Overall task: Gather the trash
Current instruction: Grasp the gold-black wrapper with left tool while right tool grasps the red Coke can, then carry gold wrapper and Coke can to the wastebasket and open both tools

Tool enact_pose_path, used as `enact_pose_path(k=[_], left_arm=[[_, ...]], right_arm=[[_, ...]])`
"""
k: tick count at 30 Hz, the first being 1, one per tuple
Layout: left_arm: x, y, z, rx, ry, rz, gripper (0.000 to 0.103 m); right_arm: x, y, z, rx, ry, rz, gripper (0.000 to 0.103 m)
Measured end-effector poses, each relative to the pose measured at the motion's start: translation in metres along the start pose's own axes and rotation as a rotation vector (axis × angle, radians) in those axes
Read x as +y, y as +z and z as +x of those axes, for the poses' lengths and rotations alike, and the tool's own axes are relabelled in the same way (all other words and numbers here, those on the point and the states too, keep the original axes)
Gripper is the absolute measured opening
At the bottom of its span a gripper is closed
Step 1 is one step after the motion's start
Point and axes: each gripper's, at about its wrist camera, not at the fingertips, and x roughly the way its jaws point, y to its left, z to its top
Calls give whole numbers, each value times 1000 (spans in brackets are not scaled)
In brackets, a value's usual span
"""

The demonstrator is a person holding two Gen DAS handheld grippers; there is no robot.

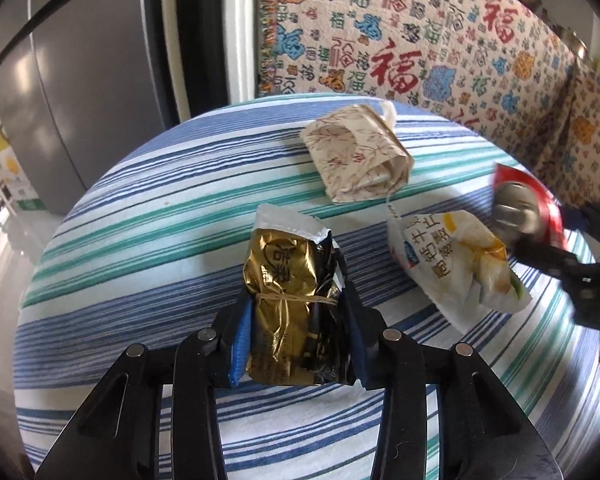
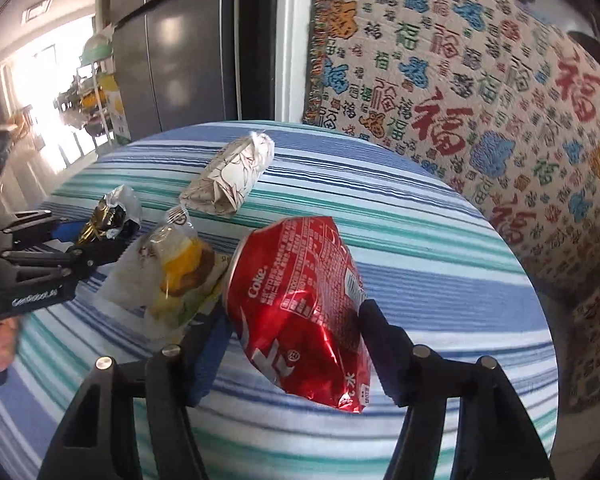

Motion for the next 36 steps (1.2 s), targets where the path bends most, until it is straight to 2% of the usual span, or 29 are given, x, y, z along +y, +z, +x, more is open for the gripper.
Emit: enact_pose_path(k=[5,9,12,17,22,27,28,29,36], left_arm=[[7,-8,-11,-6,-3,-25,39],[11,-17,-29,-21,-39,-61,38],[3,-24,-45,-31,-58,-51,38],[-22,-34,-76,-61,-79,19,38],[-59,-36,-95,-83,-138,84,38],[-95,-38,-94,-66,-210,126,38],[-102,-39,-93,-63,-215,137,38],[-111,-41,-91,-57,-222,153,37],[-151,-54,-85,-35,-249,232,37]], right_arm=[[-13,-26,-36,-10,26,71,64],[-22,-51,-65,-24,38,109,63],[-33,-69,-81,-46,59,164,63],[-49,-98,-98,-42,95,258,62],[-51,-99,-121,-64,99,235,62],[-50,-103,-132,-66,88,214,61],[-51,-104,-132,-64,81,211,53],[-51,-104,-132,-63,76,206,50],[-63,-108,-133,-45,61,216,49]])
